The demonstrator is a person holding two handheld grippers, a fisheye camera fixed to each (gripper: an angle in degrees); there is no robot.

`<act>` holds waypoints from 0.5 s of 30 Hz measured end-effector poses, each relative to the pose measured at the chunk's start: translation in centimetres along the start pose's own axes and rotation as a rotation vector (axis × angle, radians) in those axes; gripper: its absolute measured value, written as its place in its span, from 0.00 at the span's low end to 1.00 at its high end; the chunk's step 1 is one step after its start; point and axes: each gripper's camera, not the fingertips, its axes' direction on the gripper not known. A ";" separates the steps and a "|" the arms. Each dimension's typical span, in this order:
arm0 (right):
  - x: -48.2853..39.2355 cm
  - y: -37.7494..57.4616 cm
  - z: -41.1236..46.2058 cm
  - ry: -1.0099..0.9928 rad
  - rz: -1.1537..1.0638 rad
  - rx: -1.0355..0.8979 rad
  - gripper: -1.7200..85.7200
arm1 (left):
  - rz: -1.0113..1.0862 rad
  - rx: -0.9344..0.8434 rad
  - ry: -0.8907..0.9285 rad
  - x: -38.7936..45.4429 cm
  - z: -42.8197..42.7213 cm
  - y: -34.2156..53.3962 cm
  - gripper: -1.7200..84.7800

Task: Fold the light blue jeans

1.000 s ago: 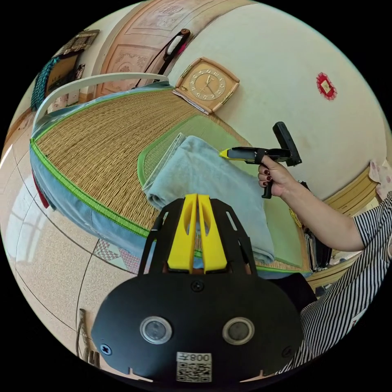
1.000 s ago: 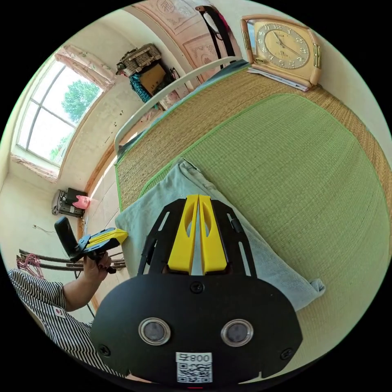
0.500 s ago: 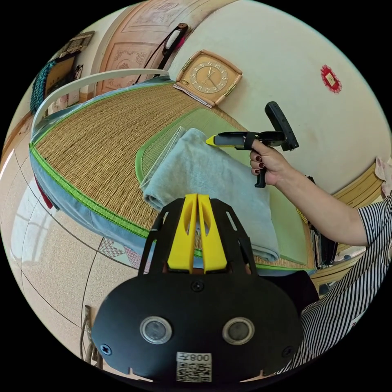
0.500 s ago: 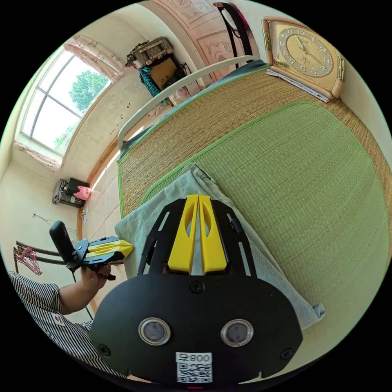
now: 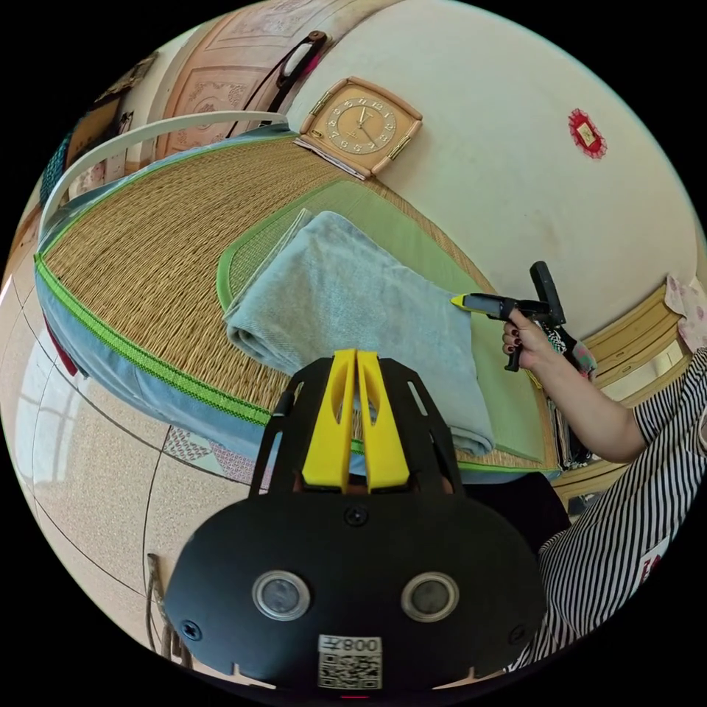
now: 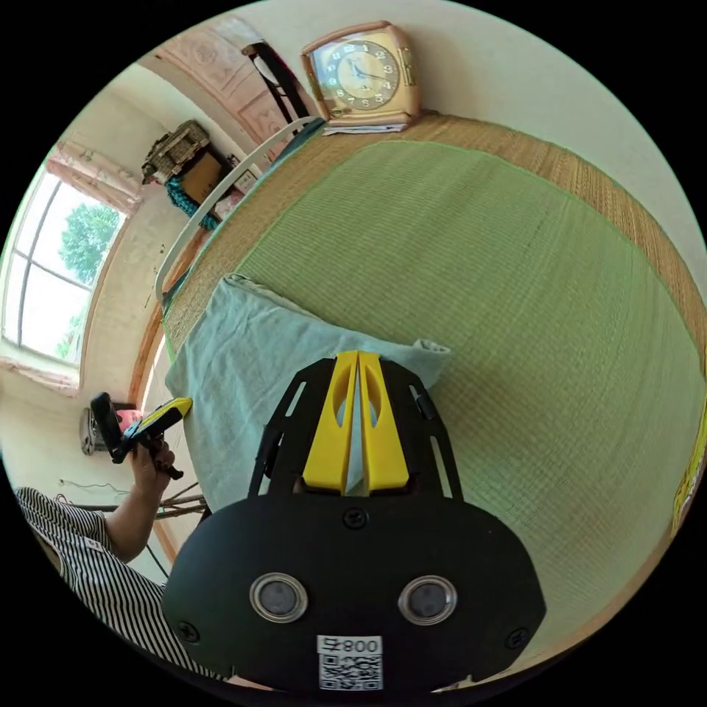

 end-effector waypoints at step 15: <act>-2.2 9.4 -5.0 -0.236 -0.115 -0.092 0.02 | 0.115 -0.088 0.031 8.0 2.4 1.6 0.02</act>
